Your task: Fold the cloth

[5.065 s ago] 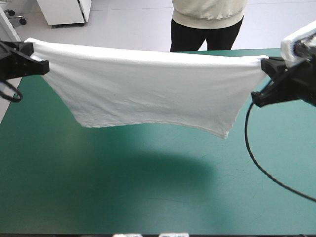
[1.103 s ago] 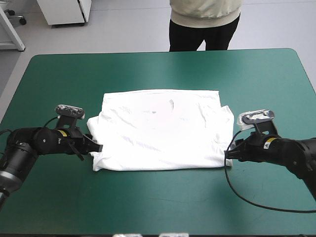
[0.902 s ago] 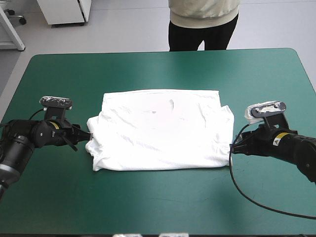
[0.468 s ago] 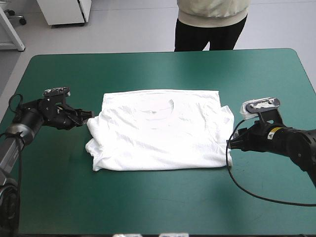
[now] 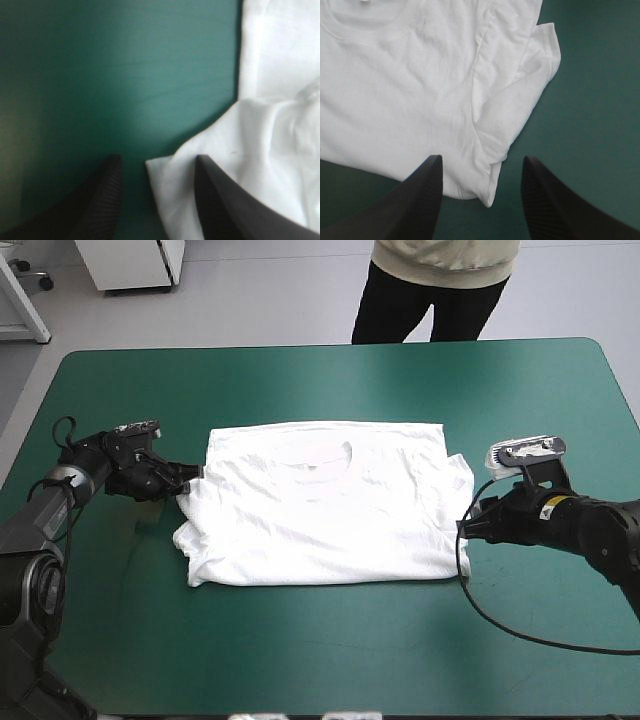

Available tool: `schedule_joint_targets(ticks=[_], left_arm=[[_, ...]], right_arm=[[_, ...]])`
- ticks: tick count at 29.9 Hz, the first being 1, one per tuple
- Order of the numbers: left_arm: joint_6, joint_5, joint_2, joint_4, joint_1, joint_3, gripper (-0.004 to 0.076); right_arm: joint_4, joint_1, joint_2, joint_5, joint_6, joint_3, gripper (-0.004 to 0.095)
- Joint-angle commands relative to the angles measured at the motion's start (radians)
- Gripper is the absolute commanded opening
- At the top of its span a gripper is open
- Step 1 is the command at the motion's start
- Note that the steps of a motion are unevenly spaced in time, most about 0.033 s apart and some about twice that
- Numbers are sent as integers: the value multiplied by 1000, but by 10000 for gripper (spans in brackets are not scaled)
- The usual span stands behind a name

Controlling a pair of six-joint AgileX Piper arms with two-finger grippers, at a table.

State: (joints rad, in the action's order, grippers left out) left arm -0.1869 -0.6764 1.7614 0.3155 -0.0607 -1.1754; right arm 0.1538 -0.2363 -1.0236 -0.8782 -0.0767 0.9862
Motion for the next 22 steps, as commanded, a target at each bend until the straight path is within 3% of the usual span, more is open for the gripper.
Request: schedule_joint_targets(ticks=[1,4,6,11,22], left_arm=[[-72,16,-14,118,1,-23,333],[-125,28,-12,181,1,-23,323],[-131,28,-12,178,1,-23,274],[-149,34,-12,178,1,-25,-8],[-177,-61,-88,189,4,-132,-9]], right_arm=[[15,6,8,57,-7,34,473],[17,6,8,57,-7,34,473],[19,6,8,57,-7,34,472],[23,6,8,53,-9,34,472],[33,6,8,33,-10,34,472]])
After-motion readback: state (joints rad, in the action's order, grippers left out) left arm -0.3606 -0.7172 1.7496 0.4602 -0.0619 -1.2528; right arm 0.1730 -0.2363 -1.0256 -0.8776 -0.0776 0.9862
